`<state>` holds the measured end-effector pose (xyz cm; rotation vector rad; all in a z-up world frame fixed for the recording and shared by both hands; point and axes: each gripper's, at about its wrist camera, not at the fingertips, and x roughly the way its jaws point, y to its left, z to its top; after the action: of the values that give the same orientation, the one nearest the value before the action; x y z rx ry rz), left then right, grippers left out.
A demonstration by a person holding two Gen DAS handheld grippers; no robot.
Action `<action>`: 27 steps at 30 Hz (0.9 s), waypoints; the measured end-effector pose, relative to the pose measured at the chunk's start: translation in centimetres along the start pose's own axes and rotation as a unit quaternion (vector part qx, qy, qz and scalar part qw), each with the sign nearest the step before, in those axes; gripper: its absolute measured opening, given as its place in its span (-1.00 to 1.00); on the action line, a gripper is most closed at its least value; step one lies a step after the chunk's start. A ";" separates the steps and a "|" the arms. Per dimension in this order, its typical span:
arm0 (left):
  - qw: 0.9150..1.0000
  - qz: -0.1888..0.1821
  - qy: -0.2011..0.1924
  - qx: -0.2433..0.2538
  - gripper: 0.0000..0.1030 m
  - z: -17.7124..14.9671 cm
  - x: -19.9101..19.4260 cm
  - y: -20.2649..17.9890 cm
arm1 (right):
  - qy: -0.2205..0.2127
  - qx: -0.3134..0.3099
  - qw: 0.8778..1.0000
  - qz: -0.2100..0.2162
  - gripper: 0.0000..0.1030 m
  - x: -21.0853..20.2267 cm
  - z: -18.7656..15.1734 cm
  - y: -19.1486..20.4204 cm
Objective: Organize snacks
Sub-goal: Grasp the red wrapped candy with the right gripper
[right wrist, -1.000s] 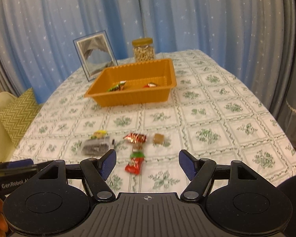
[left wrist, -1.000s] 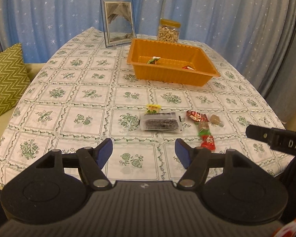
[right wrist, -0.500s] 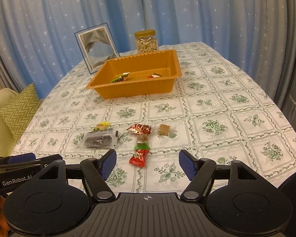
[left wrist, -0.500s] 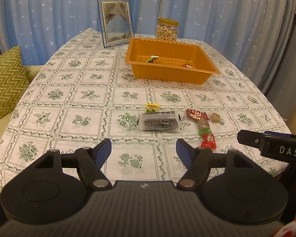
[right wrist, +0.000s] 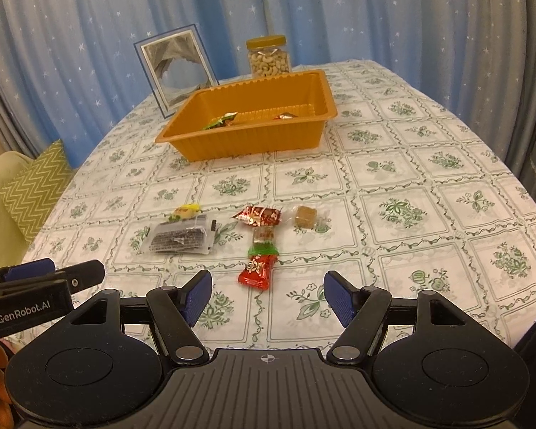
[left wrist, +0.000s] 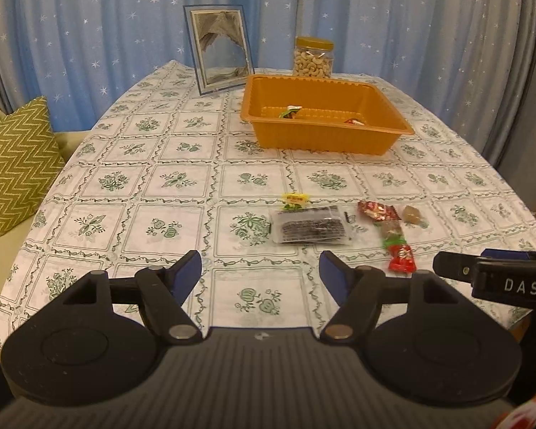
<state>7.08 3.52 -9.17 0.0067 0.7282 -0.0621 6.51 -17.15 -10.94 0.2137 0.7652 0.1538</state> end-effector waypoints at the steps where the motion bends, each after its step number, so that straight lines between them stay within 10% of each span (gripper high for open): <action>1: 1.000 0.002 0.001 0.001 0.36 -0.1 0.2 0.0 | 0.001 0.000 1.000 0.000 0.35 0.2 -0.1 0.0; 11: 1.000 -0.008 0.014 -0.005 0.57 -0.3 2.2 0.6 | -0.006 -0.008 1.000 0.003 0.33 2.9 -0.7 0.4; 27: 0.999 -0.027 0.023 0.004 0.65 0.6 5.2 0.7 | -0.003 -0.050 0.999 -0.016 -0.48 7.7 -0.6 1.5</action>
<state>11.42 3.94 -12.22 -0.0036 0.7751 -0.1176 11.48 -13.98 -16.16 0.1075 0.7535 0.1606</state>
